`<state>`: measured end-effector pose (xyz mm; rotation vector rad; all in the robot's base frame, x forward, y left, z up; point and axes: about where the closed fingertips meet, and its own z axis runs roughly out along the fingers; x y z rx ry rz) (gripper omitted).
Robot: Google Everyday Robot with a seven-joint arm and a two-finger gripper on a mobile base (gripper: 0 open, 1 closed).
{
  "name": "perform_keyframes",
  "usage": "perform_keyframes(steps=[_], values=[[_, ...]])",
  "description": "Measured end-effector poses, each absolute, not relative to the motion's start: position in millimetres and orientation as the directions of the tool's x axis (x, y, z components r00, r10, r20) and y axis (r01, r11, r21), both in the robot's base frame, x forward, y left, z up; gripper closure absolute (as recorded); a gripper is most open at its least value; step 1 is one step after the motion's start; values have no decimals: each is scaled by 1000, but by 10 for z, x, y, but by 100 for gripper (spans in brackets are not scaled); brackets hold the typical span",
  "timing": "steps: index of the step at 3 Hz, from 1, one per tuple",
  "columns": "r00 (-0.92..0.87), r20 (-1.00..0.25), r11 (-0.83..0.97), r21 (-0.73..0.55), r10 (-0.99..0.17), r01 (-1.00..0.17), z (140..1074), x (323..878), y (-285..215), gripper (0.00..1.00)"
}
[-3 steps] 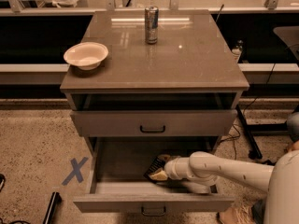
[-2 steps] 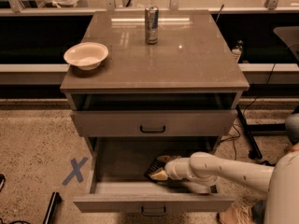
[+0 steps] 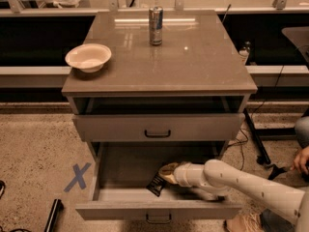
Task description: Pick rxbar chocolate from middle drawer and place on counter
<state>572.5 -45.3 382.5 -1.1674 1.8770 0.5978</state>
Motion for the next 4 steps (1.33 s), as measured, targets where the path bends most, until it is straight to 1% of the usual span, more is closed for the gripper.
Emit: perform_keyframes(steps=[1, 2, 3, 4], values=[[-148, -884, 396, -45, -443, -917, 4283, 5581, -405, 100], [-67, -894, 326, -92, -443, -941, 4782, 5367, -374, 100], [-45, -869, 295, -118, -493, -948, 4966, 5267, -349, 82], [-98, -833, 321, -100, -545, -942, 4828, 5339, -346, 58]])
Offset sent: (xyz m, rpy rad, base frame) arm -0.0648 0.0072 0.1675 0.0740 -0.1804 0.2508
